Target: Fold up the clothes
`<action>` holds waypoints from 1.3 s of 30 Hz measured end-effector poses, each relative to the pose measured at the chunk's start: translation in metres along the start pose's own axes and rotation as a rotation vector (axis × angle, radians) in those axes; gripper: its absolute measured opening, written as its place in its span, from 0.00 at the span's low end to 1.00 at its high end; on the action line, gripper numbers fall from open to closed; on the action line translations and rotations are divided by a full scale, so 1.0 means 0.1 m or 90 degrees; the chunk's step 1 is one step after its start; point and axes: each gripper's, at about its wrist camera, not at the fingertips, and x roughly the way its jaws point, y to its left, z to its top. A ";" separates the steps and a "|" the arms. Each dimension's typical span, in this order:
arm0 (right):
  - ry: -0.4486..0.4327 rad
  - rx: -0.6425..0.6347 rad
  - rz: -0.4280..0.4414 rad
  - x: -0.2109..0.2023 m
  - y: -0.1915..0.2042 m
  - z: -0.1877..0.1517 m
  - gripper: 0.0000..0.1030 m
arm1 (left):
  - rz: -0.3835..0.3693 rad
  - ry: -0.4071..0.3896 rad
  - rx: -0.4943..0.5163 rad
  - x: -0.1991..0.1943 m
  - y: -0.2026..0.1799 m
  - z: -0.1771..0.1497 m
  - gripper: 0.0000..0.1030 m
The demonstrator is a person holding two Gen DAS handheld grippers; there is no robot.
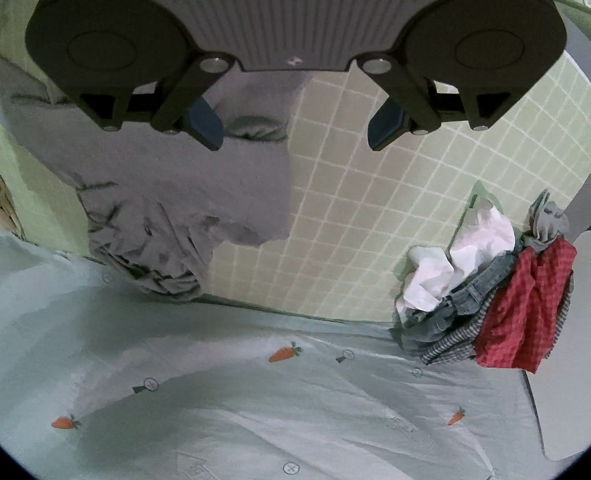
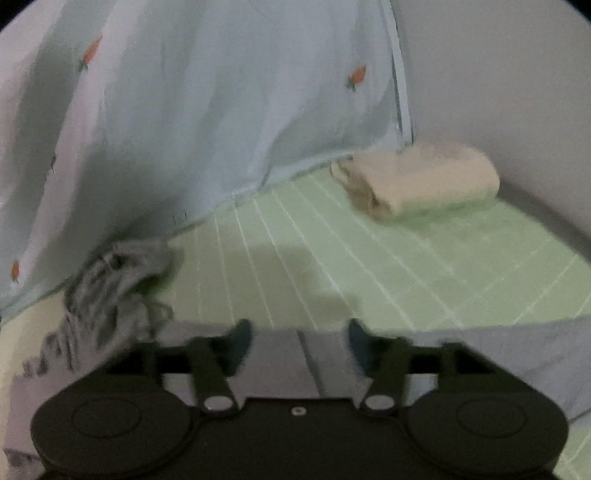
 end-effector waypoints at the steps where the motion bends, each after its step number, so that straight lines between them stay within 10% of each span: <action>1: 0.018 0.010 0.001 0.07 -0.03 -0.05 0.62 | 0.004 -0.001 -0.002 0.01 -0.01 0.01 0.83; 8: 0.052 0.002 -0.013 0.30 -0.01 -0.24 0.74 | 0.007 0.014 0.020 0.17 -0.15 0.16 0.87; 10: 0.054 -0.017 0.021 0.28 0.04 -0.24 0.67 | 0.004 0.019 0.035 0.19 -0.21 0.16 0.87; 13: 0.065 -0.086 0.042 0.32 0.21 -0.27 0.32 | 0.004 0.028 0.047 0.22 -0.26 0.13 0.87; 14: 0.066 -0.121 0.045 0.31 0.28 -0.27 0.04 | 0.005 0.032 0.048 0.23 -0.26 0.11 0.87; 25: -0.087 0.014 -0.028 -0.23 -0.28 0.20 0.00 | 0.010 0.054 0.029 0.30 -0.20 0.04 0.87; 28: -0.026 0.040 -0.014 -0.09 -0.39 0.16 0.14 | 0.002 0.064 0.034 0.35 -0.23 0.04 0.87; 31: -0.005 0.013 0.012 -0.01 -0.20 0.00 0.73 | -0.012 0.054 0.046 0.34 -0.27 0.05 0.87; 36: 0.038 -0.035 0.008 0.22 0.10 -0.21 1.00 | -0.031 0.023 0.064 0.25 -0.30 0.05 0.91; 39: 0.059 -0.050 0.002 0.31 0.15 -0.28 1.00 | -0.033 0.009 0.070 0.20 -0.31 0.05 0.92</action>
